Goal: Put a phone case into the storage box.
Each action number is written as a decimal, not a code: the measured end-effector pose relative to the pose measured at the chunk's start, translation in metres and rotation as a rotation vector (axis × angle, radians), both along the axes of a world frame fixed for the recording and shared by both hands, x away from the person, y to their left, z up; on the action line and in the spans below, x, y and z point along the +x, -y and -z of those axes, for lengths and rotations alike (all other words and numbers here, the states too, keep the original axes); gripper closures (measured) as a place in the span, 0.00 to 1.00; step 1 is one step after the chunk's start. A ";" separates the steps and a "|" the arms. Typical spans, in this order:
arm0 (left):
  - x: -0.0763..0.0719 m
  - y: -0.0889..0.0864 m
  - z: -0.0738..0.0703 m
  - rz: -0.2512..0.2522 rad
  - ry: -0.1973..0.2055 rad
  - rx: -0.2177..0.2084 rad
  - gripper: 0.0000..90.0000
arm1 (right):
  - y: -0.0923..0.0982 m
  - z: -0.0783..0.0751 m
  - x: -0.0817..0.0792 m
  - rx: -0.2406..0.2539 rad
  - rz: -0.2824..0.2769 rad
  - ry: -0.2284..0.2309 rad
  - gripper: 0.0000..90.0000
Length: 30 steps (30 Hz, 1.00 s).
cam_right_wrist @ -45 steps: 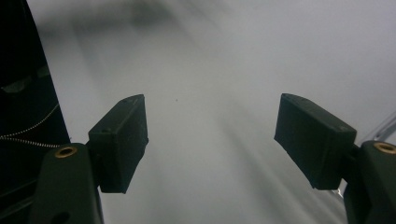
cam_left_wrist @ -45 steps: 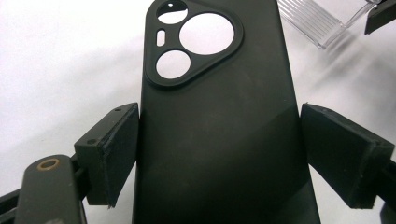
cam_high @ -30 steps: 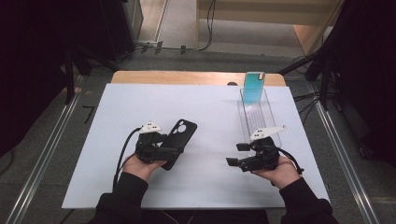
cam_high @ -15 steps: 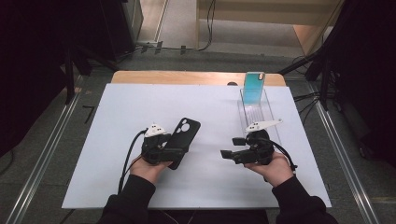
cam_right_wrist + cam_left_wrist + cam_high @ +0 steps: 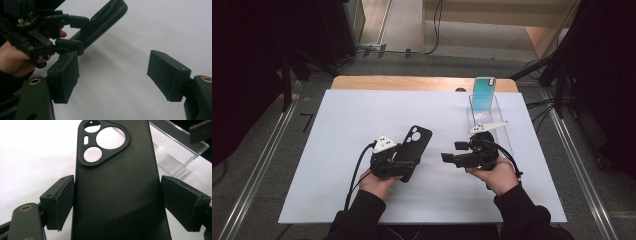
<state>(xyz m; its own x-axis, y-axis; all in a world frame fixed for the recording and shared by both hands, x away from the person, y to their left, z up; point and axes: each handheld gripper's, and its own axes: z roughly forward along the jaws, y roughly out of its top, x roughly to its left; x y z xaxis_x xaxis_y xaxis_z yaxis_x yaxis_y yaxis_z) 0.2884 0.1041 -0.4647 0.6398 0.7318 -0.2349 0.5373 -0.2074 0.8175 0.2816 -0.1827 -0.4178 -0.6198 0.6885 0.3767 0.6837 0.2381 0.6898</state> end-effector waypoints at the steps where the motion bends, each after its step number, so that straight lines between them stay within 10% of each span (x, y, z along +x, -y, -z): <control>1: 0.000 0.001 0.001 -0.003 0.004 -0.004 0.17 | -0.001 -0.001 0.001 0.003 0.002 -0.003 0.26; 30: -0.013 0.010 0.012 -0.052 0.147 -0.039 0.17 | -0.026 -0.007 0.041 0.059 0.057 -0.046 0.26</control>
